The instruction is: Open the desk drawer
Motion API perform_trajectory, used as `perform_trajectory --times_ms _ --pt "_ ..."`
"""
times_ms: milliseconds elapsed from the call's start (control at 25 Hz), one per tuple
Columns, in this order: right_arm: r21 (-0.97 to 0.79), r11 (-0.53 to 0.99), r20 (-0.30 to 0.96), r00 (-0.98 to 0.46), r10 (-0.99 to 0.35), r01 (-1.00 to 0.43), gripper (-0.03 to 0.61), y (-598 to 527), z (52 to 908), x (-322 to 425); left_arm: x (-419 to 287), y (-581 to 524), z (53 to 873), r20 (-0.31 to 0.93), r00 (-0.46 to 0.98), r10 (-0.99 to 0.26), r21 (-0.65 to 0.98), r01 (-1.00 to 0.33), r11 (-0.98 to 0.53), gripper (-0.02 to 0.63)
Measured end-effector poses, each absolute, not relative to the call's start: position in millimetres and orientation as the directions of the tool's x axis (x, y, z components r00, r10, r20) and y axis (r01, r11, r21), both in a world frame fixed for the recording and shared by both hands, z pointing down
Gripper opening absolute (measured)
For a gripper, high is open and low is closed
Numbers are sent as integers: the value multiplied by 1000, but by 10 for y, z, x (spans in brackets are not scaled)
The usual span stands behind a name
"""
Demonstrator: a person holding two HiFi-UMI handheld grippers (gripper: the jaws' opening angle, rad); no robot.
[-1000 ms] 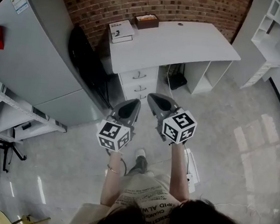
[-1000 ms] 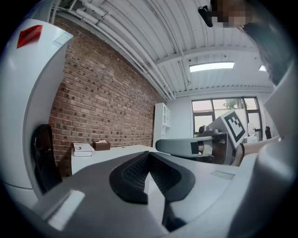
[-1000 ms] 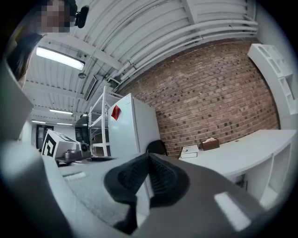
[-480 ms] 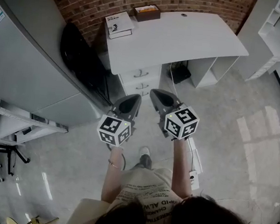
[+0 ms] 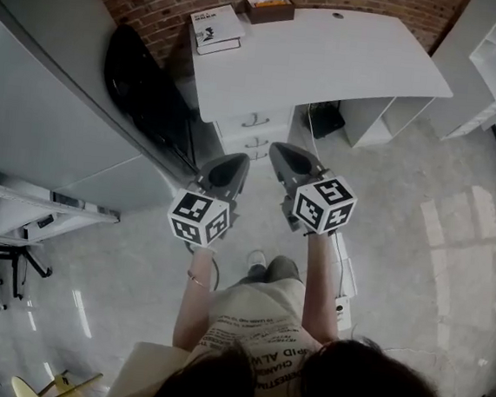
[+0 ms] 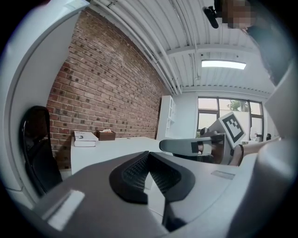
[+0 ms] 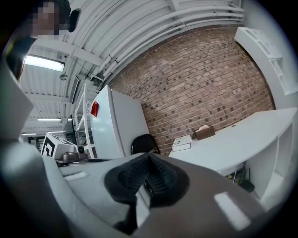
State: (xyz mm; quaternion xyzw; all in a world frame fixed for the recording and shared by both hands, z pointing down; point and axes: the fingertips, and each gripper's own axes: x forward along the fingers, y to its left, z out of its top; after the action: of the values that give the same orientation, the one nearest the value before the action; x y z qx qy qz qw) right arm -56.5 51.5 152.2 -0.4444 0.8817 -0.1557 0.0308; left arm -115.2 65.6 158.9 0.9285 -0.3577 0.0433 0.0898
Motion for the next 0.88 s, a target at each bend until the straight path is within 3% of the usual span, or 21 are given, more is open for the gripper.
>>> perform_trajectory --times_ms 880 --pt "-310 708 158 -768 -620 -635 3 -255 1717 -316 -727 30 1899 181 575 -798 210 -815 -540 -2"
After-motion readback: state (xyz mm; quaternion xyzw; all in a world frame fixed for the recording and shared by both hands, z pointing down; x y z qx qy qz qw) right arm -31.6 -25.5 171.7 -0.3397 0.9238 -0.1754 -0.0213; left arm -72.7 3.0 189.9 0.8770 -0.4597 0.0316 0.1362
